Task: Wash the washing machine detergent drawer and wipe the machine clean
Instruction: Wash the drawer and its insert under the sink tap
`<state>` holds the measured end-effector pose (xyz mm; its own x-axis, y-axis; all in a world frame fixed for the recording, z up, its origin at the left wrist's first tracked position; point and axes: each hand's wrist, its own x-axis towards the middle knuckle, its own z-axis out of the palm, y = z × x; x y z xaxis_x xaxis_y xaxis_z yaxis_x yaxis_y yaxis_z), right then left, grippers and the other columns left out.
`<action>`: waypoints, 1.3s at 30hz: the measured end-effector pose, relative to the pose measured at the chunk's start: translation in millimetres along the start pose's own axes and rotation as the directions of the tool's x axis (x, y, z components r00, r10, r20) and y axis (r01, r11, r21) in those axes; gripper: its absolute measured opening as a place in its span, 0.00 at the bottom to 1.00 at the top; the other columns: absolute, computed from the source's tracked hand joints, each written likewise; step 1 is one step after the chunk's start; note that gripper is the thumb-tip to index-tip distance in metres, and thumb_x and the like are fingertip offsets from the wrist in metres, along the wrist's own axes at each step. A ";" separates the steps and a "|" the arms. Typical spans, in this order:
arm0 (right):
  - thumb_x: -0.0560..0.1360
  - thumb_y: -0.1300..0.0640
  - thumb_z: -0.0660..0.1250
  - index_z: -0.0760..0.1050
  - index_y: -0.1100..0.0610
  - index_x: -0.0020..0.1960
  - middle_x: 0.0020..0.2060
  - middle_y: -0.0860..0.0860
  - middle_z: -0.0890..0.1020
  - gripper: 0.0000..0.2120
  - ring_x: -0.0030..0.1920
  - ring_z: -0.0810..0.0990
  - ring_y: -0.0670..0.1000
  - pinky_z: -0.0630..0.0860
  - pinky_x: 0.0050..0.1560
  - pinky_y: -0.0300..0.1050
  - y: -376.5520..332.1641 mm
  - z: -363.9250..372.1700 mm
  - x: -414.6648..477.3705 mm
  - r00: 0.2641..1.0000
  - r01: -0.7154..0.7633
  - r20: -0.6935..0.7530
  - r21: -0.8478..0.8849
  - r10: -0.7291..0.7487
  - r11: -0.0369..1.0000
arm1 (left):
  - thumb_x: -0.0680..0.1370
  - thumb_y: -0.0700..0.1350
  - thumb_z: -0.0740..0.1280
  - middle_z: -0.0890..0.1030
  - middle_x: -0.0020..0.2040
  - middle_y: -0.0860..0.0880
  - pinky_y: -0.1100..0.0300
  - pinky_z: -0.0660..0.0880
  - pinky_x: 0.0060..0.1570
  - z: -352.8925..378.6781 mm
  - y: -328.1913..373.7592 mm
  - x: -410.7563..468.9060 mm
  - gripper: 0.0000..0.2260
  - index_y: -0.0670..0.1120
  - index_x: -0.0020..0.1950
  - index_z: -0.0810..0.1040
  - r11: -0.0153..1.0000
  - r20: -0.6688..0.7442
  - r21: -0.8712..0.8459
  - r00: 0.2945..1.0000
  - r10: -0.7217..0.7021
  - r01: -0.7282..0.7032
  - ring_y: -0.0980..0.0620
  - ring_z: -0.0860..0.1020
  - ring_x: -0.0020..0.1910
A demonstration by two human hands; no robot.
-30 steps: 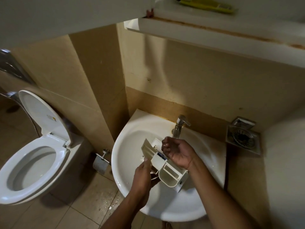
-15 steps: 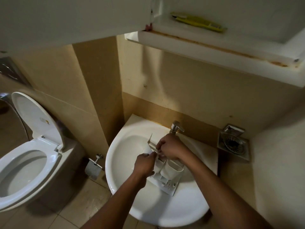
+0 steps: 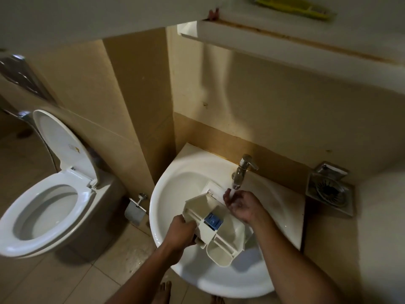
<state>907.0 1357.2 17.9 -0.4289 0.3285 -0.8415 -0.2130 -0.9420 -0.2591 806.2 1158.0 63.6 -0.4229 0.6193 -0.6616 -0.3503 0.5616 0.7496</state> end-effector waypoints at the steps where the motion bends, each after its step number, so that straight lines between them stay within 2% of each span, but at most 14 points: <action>1: 0.68 0.70 0.56 0.71 0.65 0.44 0.39 0.57 0.75 0.08 0.31 0.80 0.54 0.74 0.31 0.31 6.2 1.3 4.5 0.999 0.008 0.051 0.079 -0.012 0.997 | 0.78 0.32 0.56 0.85 0.43 0.34 0.39 0.82 0.50 -0.8 -0.9 -0.7 0.14 0.36 0.54 0.81 1.000 0.014 0.006 1.000 0.012 -0.012 0.39 0.83 0.37; 4: 0.67 0.68 0.59 0.71 0.61 0.43 0.36 0.56 0.76 0.07 0.38 0.76 0.51 0.75 0.35 0.38 17.2 2.3 20.7 0.983 0.071 0.148 0.235 -0.108 0.969 | 0.80 0.33 0.55 0.86 0.43 0.36 0.41 0.82 0.51 -2.8 -1.3 0.9 0.14 0.36 0.53 0.81 0.999 0.020 0.021 0.999 0.048 -0.048 0.39 0.84 0.38; 7: 0.67 0.62 0.65 0.73 0.59 0.41 0.33 0.54 0.78 0.03 0.35 0.76 0.51 0.74 0.34 0.41 25.1 1.4 25.7 0.964 0.070 0.243 0.159 -0.108 0.985 | 0.80 0.32 0.54 0.86 0.42 0.35 0.39 0.82 0.50 -6.9 0.1 3.2 0.15 0.35 0.53 0.80 0.998 -0.009 0.035 0.999 0.048 -0.048 0.40 0.83 0.35; 10: 0.49 0.64 0.82 0.78 0.59 0.35 0.32 0.54 0.78 0.19 0.30 0.77 0.51 0.74 0.27 0.40 27.2 -4.2 26.3 0.918 0.040 0.387 0.117 -0.082 0.992 | 0.78 0.31 0.55 0.83 0.43 0.29 0.36 0.81 0.50 -9.3 2.0 4.5 0.13 0.31 0.53 0.78 0.998 -0.034 0.042 0.998 0.043 -0.042 0.40 0.82 0.33; 12: 0.44 0.67 0.85 0.78 0.60 0.34 0.31 0.54 0.76 0.23 0.28 0.74 0.50 0.74 0.26 0.39 26.1 -3.7 20.1 0.893 0.022 0.446 0.094 -0.062 0.995 | 0.78 0.31 0.55 0.83 0.43 0.29 0.37 0.81 0.49 -8.4 5.0 3.0 0.12 0.31 0.52 0.78 0.998 -0.040 0.043 0.998 0.045 -0.044 0.40 0.82 0.34; 15: 0.47 0.71 0.84 0.76 0.61 0.36 0.32 0.54 0.75 0.24 0.29 0.73 0.51 0.73 0.27 0.39 23.6 2.9 1.4 0.875 0.000 0.484 0.032 -0.016 0.999 | 0.80 0.32 0.56 0.85 0.44 0.34 0.42 0.83 0.49 -6.4 8.7 2.6 0.12 0.38 0.49 0.80 0.999 -0.044 0.010 0.998 0.040 -0.040 0.37 0.85 0.39; 20: 0.57 0.73 0.79 0.75 0.64 0.39 0.34 0.57 0.75 0.17 0.31 0.74 0.52 0.72 0.28 0.42 1.8 22.9 -49.5 0.812 -0.081 0.576 -0.045 0.092 0.996 | 0.79 0.34 0.59 0.84 0.49 0.36 0.46 0.84 0.46 8.5 20.5 8.8 0.11 0.35 0.53 0.80 0.999 -0.090 -0.048 0.996 0.004 -0.008 0.38 0.86 0.43; 23: 0.65 0.68 0.74 0.76 0.63 0.39 0.34 0.56 0.76 0.07 0.31 0.75 0.50 0.72 0.28 0.39 -12.2 42.7 -87.0 0.861 0.014 0.490 -0.290 0.136 0.957 | 0.78 0.36 0.62 0.82 0.50 0.34 0.50 0.85 0.41 21.5 32.4 14.4 0.09 0.31 0.51 0.78 0.996 -0.148 -0.083 0.989 -0.029 0.017 0.37 0.85 0.43; 25: 0.73 0.65 0.65 0.76 0.62 0.38 0.34 0.56 0.77 0.05 0.31 0.76 0.49 0.70 0.29 0.37 -11.6 49.9 -105.1 0.933 0.141 0.355 -0.527 0.066 0.838 | 0.78 0.37 0.64 0.82 0.50 0.34 0.52 0.85 0.39 28.3 39.2 17.1 0.06 0.34 0.50 0.77 0.994 -0.153 -0.100 0.987 -0.055 0.040 0.38 0.85 0.41; 28: 0.80 0.68 0.57 0.75 0.63 0.41 0.34 0.56 0.77 0.12 0.32 0.75 0.48 0.71 0.35 0.40 1.1 49.7 -119.8 0.955 0.290 0.281 -0.819 -0.094 0.495 | 0.78 0.39 0.66 0.82 0.50 0.34 0.52 0.84 0.36 34.8 45.2 19.8 0.05 0.36 0.48 0.75 0.991 -0.168 -0.118 0.982 -0.085 0.065 0.39 0.85 0.41; 30: 0.77 0.68 0.63 0.79 0.61 0.40 0.35 0.53 0.82 0.10 0.36 0.81 0.49 0.79 0.45 0.46 10.9 46.0 -118.3 0.927 0.335 0.314 -0.939 -0.204 0.076 | 0.78 0.39 0.66 0.81 0.50 0.34 0.54 0.84 0.34 37.3 47.5 21.3 0.06 0.35 0.49 0.76 0.989 -0.182 -0.124 0.979 -0.097 0.075 0.38 0.85 0.43; 32: 0.75 0.65 0.65 0.83 0.59 0.43 0.41 0.53 0.86 0.08 0.44 0.84 0.51 0.81 0.51 0.48 19.1 46.6 -119.2 0.893 0.254 0.340 -0.921 -0.294 -0.294 | 0.77 0.39 0.66 0.81 0.49 0.34 0.54 0.84 0.33 38.5 48.4 23.5 0.07 0.34 0.50 0.76 0.990 -0.186 -0.117 0.977 -0.104 0.083 0.39 0.84 0.41; 35: 0.76 0.65 0.64 0.85 0.58 0.50 0.46 0.54 0.86 0.10 0.47 0.84 0.51 0.79 0.50 0.43 30.3 52.2 -124.2 0.870 0.213 0.376 -0.870 -0.320 -0.444 | 0.76 0.39 0.66 0.80 0.46 0.35 0.53 0.84 0.33 39.5 48.9 27.2 0.09 0.32 0.50 0.78 0.990 -0.174 -0.112 0.979 -0.103 0.084 0.41 0.81 0.35; 39: 0.77 0.62 0.61 0.83 0.59 0.49 0.45 0.55 0.85 0.12 0.46 0.83 0.52 0.80 0.50 0.45 29.0 54.6 -121.3 0.786 0.156 0.412 -0.854 -0.461 -0.497 | 0.77 0.39 0.68 0.80 0.46 0.36 0.54 0.84 0.33 37.2 49.3 26.3 0.09 0.33 0.52 0.77 0.986 -0.148 -0.140 0.982 -0.114 0.093 0.41 0.82 0.37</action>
<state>905.0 1293.7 138.4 -0.6005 0.7205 -0.3469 0.7884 0.4610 -0.4072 808.9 1222.4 82.4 -0.4992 0.4632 -0.7323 -0.5015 0.5347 0.6801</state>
